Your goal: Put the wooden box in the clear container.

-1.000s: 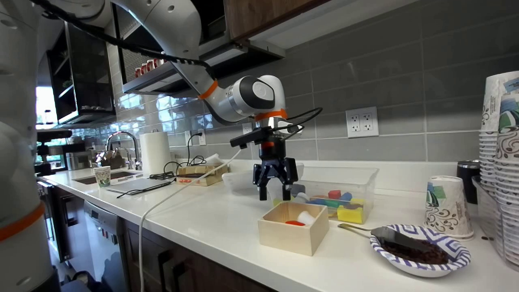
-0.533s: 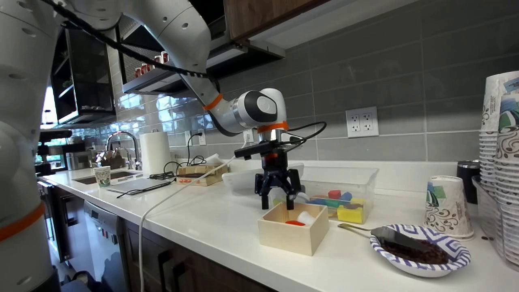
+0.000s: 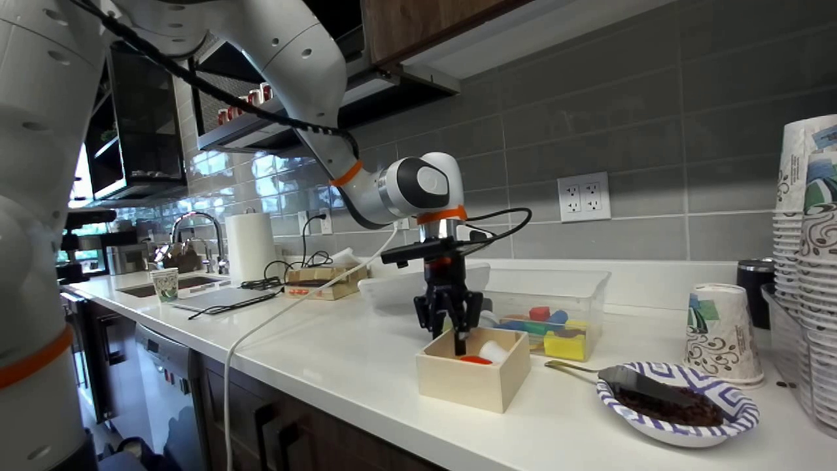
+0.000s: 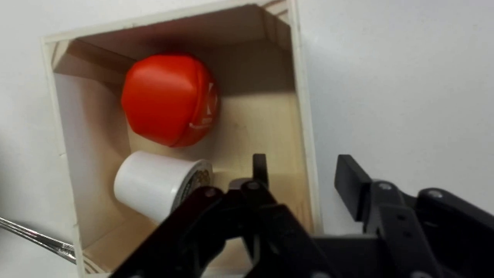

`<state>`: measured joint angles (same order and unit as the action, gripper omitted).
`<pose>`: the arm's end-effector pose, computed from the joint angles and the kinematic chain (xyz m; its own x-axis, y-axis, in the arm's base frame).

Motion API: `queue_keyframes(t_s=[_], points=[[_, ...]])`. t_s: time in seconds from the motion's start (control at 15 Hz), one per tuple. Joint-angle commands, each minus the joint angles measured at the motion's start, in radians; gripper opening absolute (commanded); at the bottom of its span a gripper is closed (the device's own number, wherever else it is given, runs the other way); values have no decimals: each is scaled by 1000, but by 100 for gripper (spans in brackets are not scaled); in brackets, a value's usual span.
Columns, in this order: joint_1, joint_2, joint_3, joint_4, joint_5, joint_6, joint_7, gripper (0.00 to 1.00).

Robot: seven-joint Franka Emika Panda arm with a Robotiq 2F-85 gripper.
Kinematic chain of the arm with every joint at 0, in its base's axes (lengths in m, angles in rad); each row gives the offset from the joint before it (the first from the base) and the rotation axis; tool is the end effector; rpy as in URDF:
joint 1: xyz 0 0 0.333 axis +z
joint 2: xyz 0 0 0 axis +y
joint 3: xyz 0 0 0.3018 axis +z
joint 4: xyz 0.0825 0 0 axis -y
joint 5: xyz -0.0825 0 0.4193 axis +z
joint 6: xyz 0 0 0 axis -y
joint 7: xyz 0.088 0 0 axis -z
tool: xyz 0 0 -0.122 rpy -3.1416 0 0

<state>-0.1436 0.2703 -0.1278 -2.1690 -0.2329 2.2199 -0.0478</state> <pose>0.5310 -0.1604 0.1992 0.9676 -0.0802 -0.2392 -0.0392 -0.9844 0.1713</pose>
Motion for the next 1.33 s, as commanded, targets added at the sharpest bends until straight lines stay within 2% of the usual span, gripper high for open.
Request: queue_keyframes(t_s=[0.0, 0.2, 0.67, 1.07, 1.27], points=[[-6, -8, -4, 1, 18, 14, -33, 18], [-10, -10, -6, -11, 19, 24, -38, 0], [-15, -67, -8, -52, 38, 30, -47, 2], [-31, -222, -35, -107, 41, -22, -60, 2], [-40, -300, -49, -98, 37, -79, -74, 2]])
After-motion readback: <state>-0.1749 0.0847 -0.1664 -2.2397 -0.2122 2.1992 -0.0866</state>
